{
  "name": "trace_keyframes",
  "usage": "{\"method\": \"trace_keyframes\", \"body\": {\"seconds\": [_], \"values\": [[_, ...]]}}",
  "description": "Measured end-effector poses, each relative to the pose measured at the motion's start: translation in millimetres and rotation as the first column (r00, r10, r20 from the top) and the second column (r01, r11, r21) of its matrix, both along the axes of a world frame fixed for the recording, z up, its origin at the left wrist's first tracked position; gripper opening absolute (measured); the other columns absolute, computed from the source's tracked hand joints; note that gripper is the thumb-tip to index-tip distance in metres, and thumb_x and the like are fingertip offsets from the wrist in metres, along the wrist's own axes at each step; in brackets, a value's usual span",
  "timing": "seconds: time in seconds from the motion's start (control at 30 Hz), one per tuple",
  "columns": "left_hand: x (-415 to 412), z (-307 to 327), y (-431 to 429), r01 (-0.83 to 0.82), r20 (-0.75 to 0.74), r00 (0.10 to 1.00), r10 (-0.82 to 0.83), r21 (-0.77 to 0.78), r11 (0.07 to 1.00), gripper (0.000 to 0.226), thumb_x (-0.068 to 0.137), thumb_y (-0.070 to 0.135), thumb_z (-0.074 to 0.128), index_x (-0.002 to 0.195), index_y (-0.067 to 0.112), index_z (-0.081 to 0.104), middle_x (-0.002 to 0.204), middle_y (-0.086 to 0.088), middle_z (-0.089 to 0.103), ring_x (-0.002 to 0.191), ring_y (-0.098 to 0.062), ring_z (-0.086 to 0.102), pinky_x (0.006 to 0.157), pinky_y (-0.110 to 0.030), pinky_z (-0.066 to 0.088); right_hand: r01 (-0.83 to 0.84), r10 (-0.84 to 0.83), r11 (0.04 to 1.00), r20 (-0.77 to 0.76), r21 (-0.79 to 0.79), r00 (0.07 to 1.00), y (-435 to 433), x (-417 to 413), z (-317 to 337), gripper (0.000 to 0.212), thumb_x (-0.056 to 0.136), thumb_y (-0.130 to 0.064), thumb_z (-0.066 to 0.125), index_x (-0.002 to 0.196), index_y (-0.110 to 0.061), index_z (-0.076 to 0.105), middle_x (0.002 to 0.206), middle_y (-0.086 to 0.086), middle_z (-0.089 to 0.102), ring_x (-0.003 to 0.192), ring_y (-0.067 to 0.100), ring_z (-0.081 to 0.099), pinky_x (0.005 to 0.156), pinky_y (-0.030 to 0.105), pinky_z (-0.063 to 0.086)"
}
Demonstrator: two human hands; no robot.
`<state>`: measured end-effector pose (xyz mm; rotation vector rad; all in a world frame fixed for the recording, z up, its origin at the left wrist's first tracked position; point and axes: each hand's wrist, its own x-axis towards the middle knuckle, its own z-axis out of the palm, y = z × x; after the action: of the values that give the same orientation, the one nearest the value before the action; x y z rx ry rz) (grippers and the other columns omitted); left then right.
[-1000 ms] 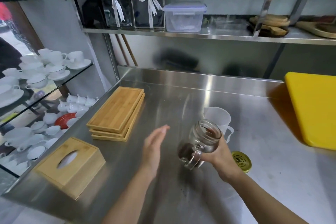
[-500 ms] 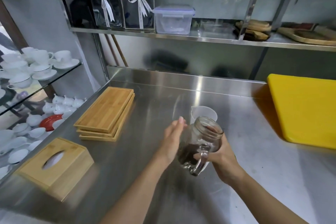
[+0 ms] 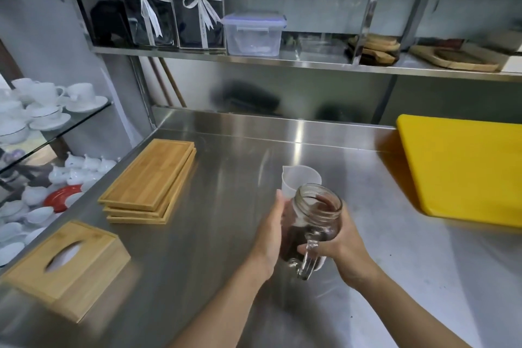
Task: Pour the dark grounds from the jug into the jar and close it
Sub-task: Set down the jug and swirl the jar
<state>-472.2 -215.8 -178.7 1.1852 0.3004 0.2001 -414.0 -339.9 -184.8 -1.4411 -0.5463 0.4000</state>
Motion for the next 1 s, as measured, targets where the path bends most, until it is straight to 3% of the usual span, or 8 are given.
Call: {"method": "trace_keyframes", "body": {"seconds": [0.17, 0.33, 0.4, 0.47, 0.53, 0.67, 0.8, 1.0], "values": [[6, -5, 2, 0.111, -0.118, 0.978, -0.169, -0.389, 0.915, 0.058, 0.082, 0.054, 0.043, 0.111, 0.010, 0.068, 0.115, -0.014, 0.068, 0.107, -0.031, 0.063, 0.096, -0.044, 0.047, -0.227, 0.251, 0.960, 0.141, -0.165, 0.958, 5, 2, 19, 0.087, 0.048, 0.006, 0.081, 0.118, -0.036, 0.050, 0.104, -0.008, 0.068, 0.097, 0.011, 0.065, 0.075, 0.018, 0.052], [3, 2, 4, 0.219, 0.049, 0.972, -0.230, -0.550, 0.806, 0.040, 0.083, 0.033, 0.050, 0.103, 0.004, 0.069, 0.099, -0.017, 0.071, 0.092, -0.031, 0.067, 0.082, -0.039, 0.055, -0.411, 0.527, 0.729, 0.065, -0.548, 0.848, -19, 43, 68, 0.055, 0.076, -0.020, 0.075, 0.123, -0.035, 0.053, 0.118, -0.010, 0.062, 0.104, 0.003, 0.059, 0.083, 0.015, 0.049], [3, 0, 9, 0.153, 0.002, 0.983, -0.185, -0.576, 0.803, 0.041, 0.080, 0.033, 0.056, 0.103, 0.002, 0.070, 0.104, -0.016, 0.068, 0.097, -0.031, 0.063, 0.097, -0.044, 0.049, -0.252, 0.374, 0.836, 0.169, -0.488, 0.912, -28, 57, 80, 0.028, 0.082, -0.020, 0.069, 0.106, -0.033, 0.064, 0.105, -0.009, 0.069, 0.096, 0.006, 0.064, 0.079, 0.017, 0.054], [8, -4, 12, 0.046, -0.083, 0.990, -0.115, -0.581, 0.813, 0.047, 0.081, 0.041, 0.051, 0.100, 0.003, 0.071, 0.102, -0.016, 0.069, 0.093, -0.033, 0.064, 0.103, -0.047, 0.042, 0.099, -0.038, 0.970, 0.267, -0.220, 0.963, -27, 57, 75, 0.011, 0.087, -0.021, 0.062, 0.089, -0.029, 0.068, 0.089, -0.005, 0.072, 0.083, 0.008, 0.067, 0.071, 0.020, 0.057], [15, -2, 7, -0.056, -0.132, 0.991, -0.024, -0.571, 0.819, 0.055, 0.082, 0.050, 0.044, 0.093, 0.005, 0.074, 0.095, -0.017, 0.071, 0.085, -0.033, 0.067, 0.097, -0.046, 0.047, 0.414, -0.403, 0.910, 0.217, -0.008, 0.889, -6, 40, 54, 0.020, 0.092, -0.025, 0.053, 0.078, -0.027, 0.067, 0.081, -0.001, 0.071, 0.074, 0.003, 0.065, 0.063, 0.017, 0.052], [25, 2, -4, -0.087, -0.165, 0.986, -0.004, -0.543, 0.835, 0.059, 0.077, 0.055, 0.042, 0.077, 0.008, 0.077, 0.080, -0.016, 0.075, 0.070, -0.030, 0.072, 0.064, -0.035, 0.058, 0.280, -0.280, 0.960, -0.008, 0.009, 0.960, 38, -5, 9, 0.038, 0.098, -0.030, 0.038, 0.081, -0.020, 0.070, 0.085, 0.007, 0.071, 0.082, 0.012, 0.065, 0.073, 0.027, 0.049], [19, 1, 10, -0.140, -0.195, 0.980, 0.044, -0.515, 0.846, 0.058, 0.077, 0.055, 0.044, 0.082, 0.007, 0.076, 0.084, -0.017, 0.074, 0.078, -0.033, 0.069, 0.080, -0.040, 0.052, 0.101, -0.103, 0.980, -0.006, -0.171, 0.995, 30, 21, 23, 0.040, 0.095, -0.041, 0.041, 0.081, -0.022, 0.074, 0.086, -0.001, 0.075, 0.089, 0.012, 0.067, 0.080, 0.029, 0.048], [22, -1, 24, -0.238, -0.239, 0.961, 0.140, -0.455, 0.858, 0.062, 0.076, 0.061, 0.041, 0.068, 0.013, 0.078, 0.074, -0.011, 0.075, 0.065, -0.026, 0.071, 0.071, -0.035, 0.053, 0.472, -0.446, 0.876, -0.210, 0.095, 0.870, 27, 37, 33, 0.041, 0.097, -0.036, 0.038, 0.078, -0.014, 0.068, 0.081, 0.006, 0.072, 0.081, 0.023, 0.065, 0.069, 0.028, 0.048]]}}
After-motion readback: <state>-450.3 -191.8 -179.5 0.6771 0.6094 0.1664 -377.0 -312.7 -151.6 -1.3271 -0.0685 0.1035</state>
